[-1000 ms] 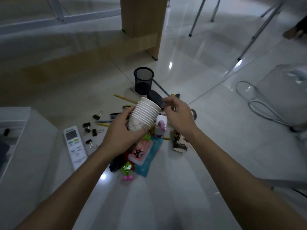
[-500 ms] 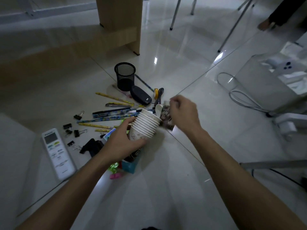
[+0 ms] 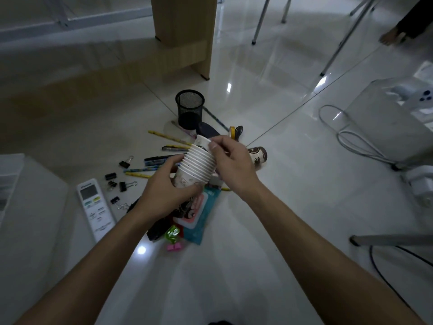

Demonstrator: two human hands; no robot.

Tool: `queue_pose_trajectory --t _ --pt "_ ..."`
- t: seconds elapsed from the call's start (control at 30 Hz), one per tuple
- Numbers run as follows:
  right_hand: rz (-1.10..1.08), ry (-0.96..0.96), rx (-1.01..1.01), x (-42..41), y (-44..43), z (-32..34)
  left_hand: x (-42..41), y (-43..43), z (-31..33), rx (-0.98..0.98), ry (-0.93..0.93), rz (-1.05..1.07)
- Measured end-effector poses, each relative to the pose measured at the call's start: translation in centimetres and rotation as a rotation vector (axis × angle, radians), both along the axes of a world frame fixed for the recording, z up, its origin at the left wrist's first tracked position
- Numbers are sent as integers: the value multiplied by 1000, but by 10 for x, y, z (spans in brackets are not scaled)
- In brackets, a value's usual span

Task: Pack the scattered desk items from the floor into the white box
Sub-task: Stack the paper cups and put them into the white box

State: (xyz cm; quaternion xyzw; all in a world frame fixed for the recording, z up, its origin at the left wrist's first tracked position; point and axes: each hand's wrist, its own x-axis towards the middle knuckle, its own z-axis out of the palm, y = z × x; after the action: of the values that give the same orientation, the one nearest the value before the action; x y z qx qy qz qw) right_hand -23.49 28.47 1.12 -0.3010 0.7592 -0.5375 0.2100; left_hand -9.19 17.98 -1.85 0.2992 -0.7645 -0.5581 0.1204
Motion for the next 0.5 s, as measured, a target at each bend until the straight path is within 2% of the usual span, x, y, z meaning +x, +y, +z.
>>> queue_pose_trajectory --t 0.07,0.17,0.2,0.23,0.33,0.37,0.43,0.5 --pt "-27 17 -28 -1 0 -6 -2 0 1 -6 13 6" --pt "-271 185 -3 -18 6 -20 -3 0 -1 1 9 10" --pt "-293 238 61 -29 10 -26 -3 0 -3 5 5 9" --pt "-248 298 193 -41 13 -33 -2 0 -4 9 0 8" --pt "110 537 822 -68 21 -49 -4 1 -7 4 -20 -6" --pt "190 626 953 -73 22 -54 -4 1 -7 3 -24 -14" --pt "257 776 1051 -77 23 -66 -6 1 -8 6 -30 -29" --pt "256 870 1027 -80 20 -74 -6 2 -8 11 -26 -43"
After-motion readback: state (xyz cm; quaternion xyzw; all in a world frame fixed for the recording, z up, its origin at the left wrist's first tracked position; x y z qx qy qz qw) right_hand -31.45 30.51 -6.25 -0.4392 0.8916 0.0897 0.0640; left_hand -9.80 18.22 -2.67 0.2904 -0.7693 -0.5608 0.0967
